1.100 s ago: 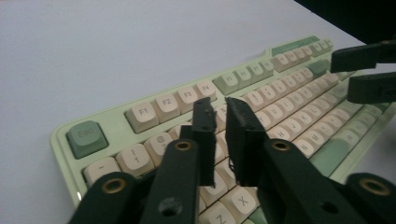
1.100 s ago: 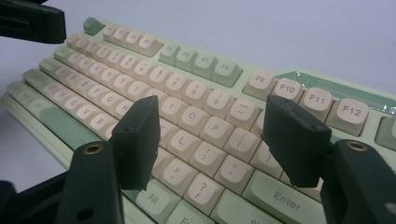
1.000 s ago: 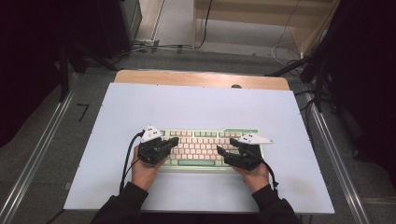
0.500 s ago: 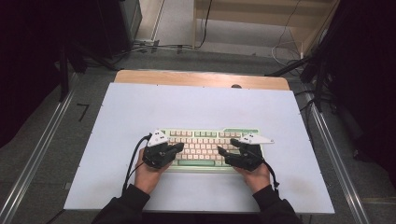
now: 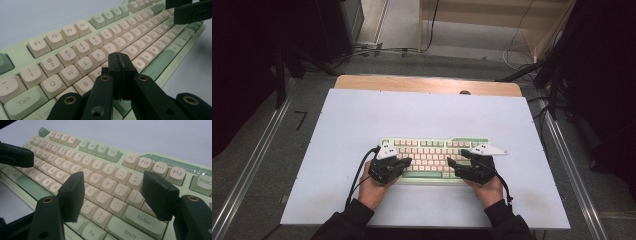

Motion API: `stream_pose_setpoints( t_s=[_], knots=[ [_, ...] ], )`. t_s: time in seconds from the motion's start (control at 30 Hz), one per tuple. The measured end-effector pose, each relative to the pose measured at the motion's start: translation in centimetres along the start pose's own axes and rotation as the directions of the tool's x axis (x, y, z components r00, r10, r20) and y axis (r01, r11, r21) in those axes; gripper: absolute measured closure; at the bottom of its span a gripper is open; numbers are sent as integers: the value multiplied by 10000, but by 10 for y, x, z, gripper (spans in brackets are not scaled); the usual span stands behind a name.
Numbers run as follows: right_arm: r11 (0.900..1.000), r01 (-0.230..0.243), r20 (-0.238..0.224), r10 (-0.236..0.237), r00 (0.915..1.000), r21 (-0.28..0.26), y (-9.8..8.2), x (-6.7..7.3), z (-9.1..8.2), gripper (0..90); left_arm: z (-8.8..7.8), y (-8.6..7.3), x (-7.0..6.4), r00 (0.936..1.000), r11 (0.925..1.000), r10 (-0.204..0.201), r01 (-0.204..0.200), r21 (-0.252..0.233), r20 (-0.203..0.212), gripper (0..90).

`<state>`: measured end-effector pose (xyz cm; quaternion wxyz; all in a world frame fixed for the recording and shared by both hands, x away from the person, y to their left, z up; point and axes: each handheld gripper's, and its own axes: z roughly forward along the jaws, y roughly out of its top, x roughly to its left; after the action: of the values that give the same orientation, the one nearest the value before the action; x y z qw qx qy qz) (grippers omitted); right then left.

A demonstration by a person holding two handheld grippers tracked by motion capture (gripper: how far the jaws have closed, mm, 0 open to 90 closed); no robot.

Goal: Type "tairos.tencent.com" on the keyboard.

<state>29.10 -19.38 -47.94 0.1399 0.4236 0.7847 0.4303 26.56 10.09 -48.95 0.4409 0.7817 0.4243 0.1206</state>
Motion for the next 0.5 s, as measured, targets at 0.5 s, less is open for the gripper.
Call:
stream_pose_setpoints(
  t_s=[0.5],
  knots=[
    [10000,-5,3,5,10000,15,0,0,-1,335,3,-2,-1,10000,9994,46,-47,353,27,900]
  ],
)
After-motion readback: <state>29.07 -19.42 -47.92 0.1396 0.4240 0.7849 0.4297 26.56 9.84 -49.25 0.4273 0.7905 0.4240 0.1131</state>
